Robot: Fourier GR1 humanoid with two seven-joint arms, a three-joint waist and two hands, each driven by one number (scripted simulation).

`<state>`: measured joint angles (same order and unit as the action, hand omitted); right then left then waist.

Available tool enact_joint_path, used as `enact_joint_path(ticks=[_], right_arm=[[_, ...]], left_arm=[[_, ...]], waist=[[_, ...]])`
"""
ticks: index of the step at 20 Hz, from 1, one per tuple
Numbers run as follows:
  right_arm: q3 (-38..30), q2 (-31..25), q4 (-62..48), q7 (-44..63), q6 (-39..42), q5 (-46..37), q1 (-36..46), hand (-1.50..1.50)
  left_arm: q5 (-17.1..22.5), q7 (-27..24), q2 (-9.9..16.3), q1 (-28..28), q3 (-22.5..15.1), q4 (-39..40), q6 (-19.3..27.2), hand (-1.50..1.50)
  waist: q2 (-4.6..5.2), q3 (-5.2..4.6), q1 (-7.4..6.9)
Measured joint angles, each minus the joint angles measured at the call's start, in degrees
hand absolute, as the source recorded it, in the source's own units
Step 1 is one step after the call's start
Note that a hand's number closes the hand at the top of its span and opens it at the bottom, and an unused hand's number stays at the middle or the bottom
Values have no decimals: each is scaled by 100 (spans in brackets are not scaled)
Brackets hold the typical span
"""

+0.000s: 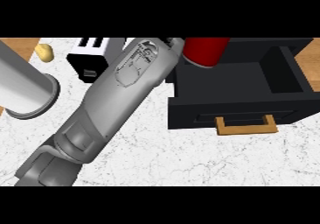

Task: Pick up the can, place it into the drawer and close the drawer

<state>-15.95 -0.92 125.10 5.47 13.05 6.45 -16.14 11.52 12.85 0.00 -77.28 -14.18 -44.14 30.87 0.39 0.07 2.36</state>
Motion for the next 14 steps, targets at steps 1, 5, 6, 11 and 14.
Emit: enact_joint_path(ticks=[1, 5, 6, 11, 14], right_arm=[[74, 19, 17, 3, -17, -49, 5, -150], [23, -38, -101, -3, -16, -37, 145, -150], [14, -71, -102, 52, -20, -16, 211, -150], [92, -32, -213, 35, -77, -99, 352, -150], [125, -48, -136, 121, -74, -109, 368, -150]], left_arm=[[79, -68, 0, -67, -67, 135, 45, 150], [433, -259, 0, -377, -289, 613, 154, 150], [514, -264, 0, -461, -376, 710, 217, 150], [853, -454, -1, -804, -541, 1278, 178, 150], [1046, -520, 0, -871, -737, 1490, 258, 150]], waist=[[2, 0, 12], [16, 2, 67], [19, 3, 80], [44, 4, 151], [51, 7, 205]])
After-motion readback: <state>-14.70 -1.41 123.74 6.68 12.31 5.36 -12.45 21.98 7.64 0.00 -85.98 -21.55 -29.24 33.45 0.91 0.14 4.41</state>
